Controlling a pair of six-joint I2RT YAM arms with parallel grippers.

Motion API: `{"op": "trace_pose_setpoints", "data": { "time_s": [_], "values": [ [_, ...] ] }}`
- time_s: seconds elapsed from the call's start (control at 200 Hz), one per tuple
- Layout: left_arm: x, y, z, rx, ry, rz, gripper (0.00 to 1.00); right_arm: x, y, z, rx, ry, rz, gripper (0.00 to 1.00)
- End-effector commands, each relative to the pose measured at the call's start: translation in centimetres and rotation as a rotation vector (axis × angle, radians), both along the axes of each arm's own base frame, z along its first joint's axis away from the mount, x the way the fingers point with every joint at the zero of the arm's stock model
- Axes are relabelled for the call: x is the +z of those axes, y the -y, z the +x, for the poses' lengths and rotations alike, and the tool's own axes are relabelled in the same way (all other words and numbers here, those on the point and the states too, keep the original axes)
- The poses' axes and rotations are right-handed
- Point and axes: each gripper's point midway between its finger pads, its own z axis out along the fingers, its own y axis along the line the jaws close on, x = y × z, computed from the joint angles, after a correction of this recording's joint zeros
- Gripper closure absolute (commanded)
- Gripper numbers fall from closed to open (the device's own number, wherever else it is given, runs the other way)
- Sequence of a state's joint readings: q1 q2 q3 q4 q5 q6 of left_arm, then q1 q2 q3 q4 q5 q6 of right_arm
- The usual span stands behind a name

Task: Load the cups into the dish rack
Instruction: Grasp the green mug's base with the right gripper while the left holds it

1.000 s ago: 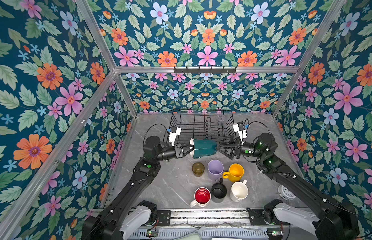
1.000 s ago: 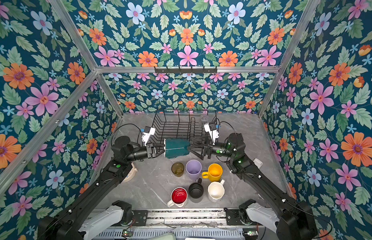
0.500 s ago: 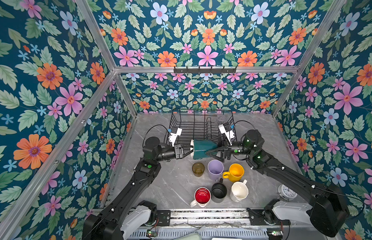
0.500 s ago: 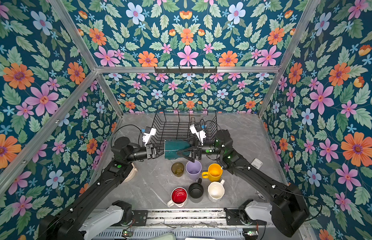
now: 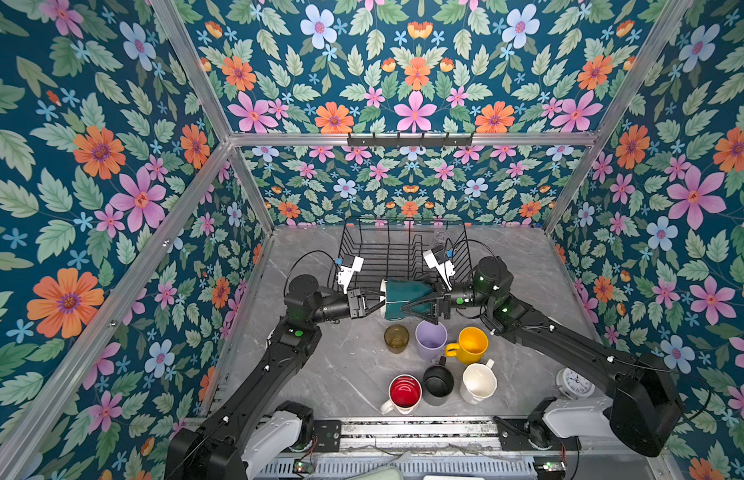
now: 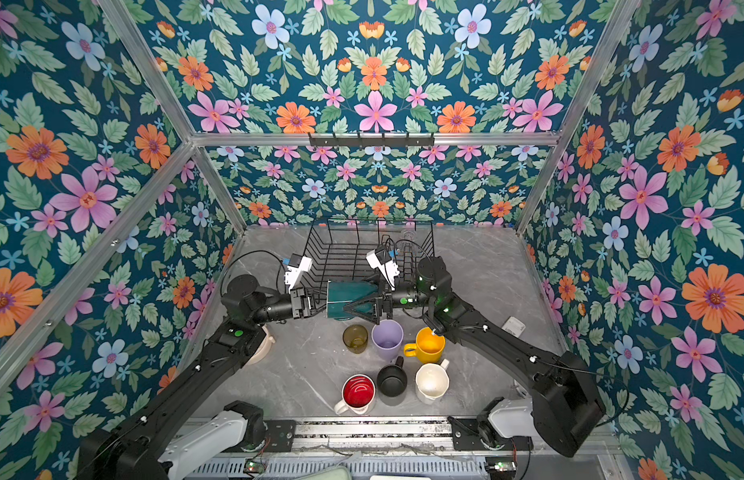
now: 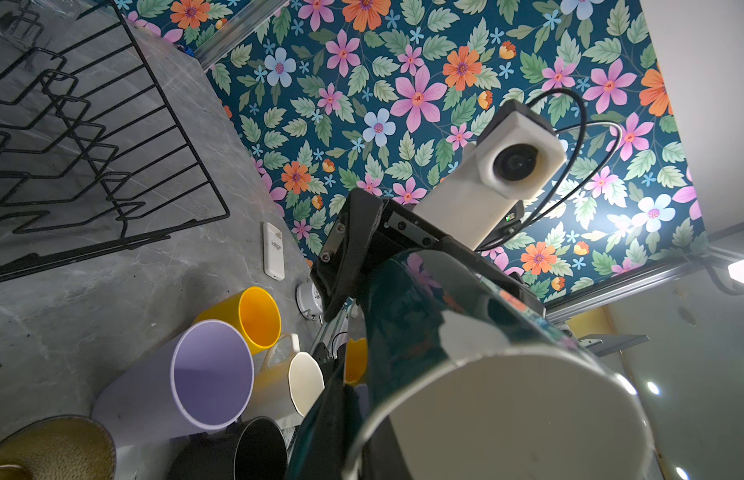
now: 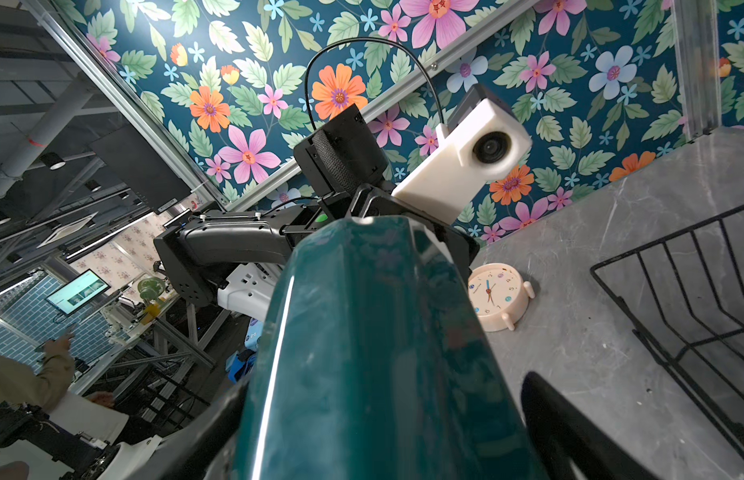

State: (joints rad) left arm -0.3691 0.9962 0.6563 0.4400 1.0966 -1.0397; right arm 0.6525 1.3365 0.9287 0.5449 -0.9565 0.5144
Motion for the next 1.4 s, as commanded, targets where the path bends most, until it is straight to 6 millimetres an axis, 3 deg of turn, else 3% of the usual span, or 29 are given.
{"op": "trace_pose_setpoints", "data": {
  "time_s": [0.0, 0.14, 0.39, 0.46, 0.595, 0.77, 1.035, 1.2, 1.395],
  "values": [
    [1.7, 0.0, -0.5, -0.023, 0.083, -0.039, 1.0, 0.6, -0.2, -0.1, 0.009, 0.021, 0.021, 0.07],
    [1.8, 0.1, -0.5, -0.026, 0.084, -0.048, 1.0, 0.4, -0.3, -0.3, 0.018, 0.019, 0.019, 0.12],
    [2.0, 0.1, -0.5, -0.031, 0.082, -0.06, 1.0, 0.1, -0.2, -0.5, 0.026, 0.006, 0.012, 0.29],
    [2.5, 0.1, -0.7, -0.035, 0.094, -0.073, 1.0, 0.0, -0.2, -0.6, 0.033, 0.001, 0.01, 0.27],
    [2.6, 0.0, -0.8, -0.035, 0.101, -0.079, 1.0, -0.2, -0.2, -0.8, 0.039, -0.007, 0.004, 0.1],
    [3.3, -0.1, -1.2, -0.047, 0.11, -0.109, 1.0, -0.2, -0.1, -1.0, 0.043, -0.002, 0.006, 0.05],
    [3.4, -0.1, -1.2, -0.05, 0.108, -0.126, 1.0, -0.2, 0.0, -1.3, 0.048, -0.001, 0.006, 0.06],
    [3.3, -0.1, -1.1, -0.05, 0.103, -0.127, 1.0, -0.1, -0.1, -1.3, 0.05, 0.0, 0.006, 0.15],
    [3.4, -0.1, -1.1, -0.048, 0.104, -0.129, 1.0, -0.1, -0.2, -1.3, 0.051, -0.004, 0.004, 0.41]
  ]
}}
